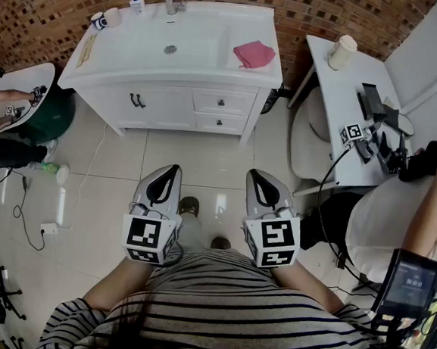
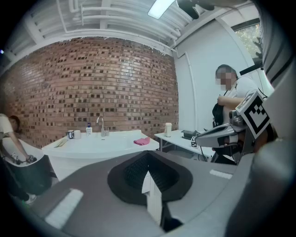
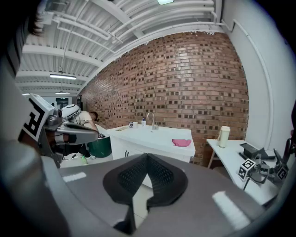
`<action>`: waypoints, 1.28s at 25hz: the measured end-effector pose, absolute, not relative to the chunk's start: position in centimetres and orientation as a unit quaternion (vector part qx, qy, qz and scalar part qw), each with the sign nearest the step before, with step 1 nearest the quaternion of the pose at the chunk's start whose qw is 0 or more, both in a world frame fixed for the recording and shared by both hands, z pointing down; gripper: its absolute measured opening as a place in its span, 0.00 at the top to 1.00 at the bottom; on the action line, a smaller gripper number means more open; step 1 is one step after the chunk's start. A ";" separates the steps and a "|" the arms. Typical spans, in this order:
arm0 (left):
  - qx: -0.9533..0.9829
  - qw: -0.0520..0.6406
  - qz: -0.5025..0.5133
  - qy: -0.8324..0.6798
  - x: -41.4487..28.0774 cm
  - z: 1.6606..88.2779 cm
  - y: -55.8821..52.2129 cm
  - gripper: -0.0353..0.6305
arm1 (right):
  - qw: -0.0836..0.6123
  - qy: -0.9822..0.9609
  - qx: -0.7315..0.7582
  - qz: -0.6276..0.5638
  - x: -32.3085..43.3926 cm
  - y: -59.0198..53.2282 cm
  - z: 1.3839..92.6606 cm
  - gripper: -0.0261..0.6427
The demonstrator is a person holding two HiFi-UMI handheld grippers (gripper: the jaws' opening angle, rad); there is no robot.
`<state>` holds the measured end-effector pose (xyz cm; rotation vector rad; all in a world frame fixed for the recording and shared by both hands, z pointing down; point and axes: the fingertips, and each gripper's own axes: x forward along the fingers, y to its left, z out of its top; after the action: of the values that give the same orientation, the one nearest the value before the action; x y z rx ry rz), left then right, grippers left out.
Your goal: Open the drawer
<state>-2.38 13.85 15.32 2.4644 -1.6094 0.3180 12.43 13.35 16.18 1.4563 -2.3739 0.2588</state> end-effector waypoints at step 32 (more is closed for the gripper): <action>0.877 0.016 0.137 -0.461 -9.8 56.4 -21.8 0.92 | 0.248 -0.773 0.566 0.142 4.4 -23.6 72.3 0.67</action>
<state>-9.76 -21.84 56.42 2.7277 -1.4326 0.4266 4.38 -23.57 72.27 1.5424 -2.1075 0.3883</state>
